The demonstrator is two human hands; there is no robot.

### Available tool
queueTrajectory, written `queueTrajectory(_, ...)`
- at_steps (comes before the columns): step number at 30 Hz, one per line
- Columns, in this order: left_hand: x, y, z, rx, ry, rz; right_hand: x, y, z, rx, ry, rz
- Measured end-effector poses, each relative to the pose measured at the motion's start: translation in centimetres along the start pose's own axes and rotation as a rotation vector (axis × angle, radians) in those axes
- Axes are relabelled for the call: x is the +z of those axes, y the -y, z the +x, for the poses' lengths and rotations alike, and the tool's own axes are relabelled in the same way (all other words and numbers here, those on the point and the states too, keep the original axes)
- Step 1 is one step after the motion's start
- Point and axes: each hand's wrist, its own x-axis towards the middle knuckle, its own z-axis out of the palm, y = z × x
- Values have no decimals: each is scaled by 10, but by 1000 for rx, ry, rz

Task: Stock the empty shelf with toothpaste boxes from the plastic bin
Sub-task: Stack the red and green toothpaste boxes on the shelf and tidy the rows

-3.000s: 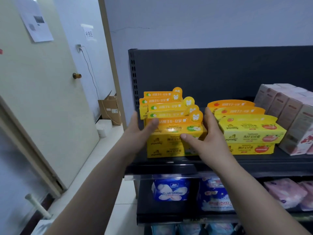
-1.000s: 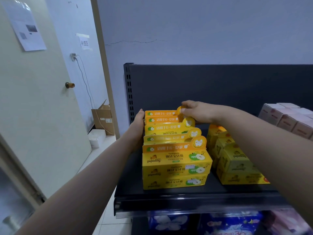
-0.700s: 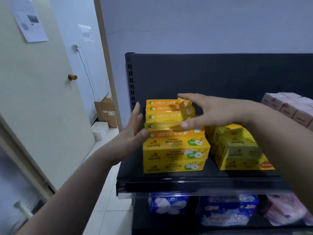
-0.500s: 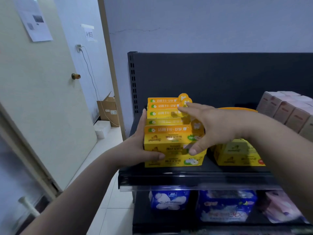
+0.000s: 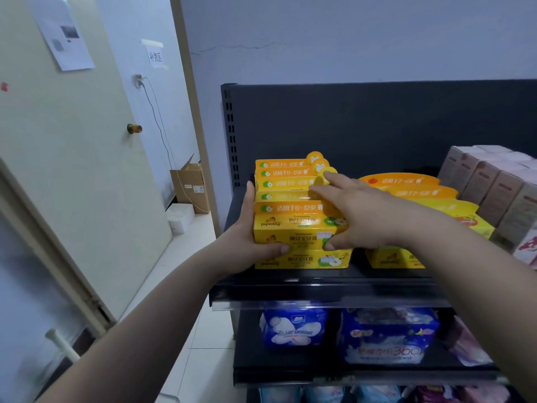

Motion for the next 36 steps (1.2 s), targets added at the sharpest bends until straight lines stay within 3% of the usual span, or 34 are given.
queueTrajectory(6, 4, -2, -4, 2, -189, -96, 6, -3, -10, -5, -30, 102)
queueTrajectory(10, -3, -18, 14, -51, -392, -296, -5, -11, 3, 57, -188, 322)
queueTrajectory(14, 0, -34, 24, -115, -303, -409, -10, -18, 34, 195, -118, 367)
queueTrajectory(20, 3, -31, 31, -100, -194, -459, -8, -14, 46, 224, -7, 447)
queueTrajectory(28, -2, -25, 41, -133, -204, -446, -7, -26, 54, 194, -24, 494)
queueTrajectory(33, -21, -31, 61, -245, -369, -517, -15, -39, 78, 224, -118, 540)
queueTrajectory(36, -23, -33, 70, -238, -279, -447, -12, -39, 92, 246, -53, 570)
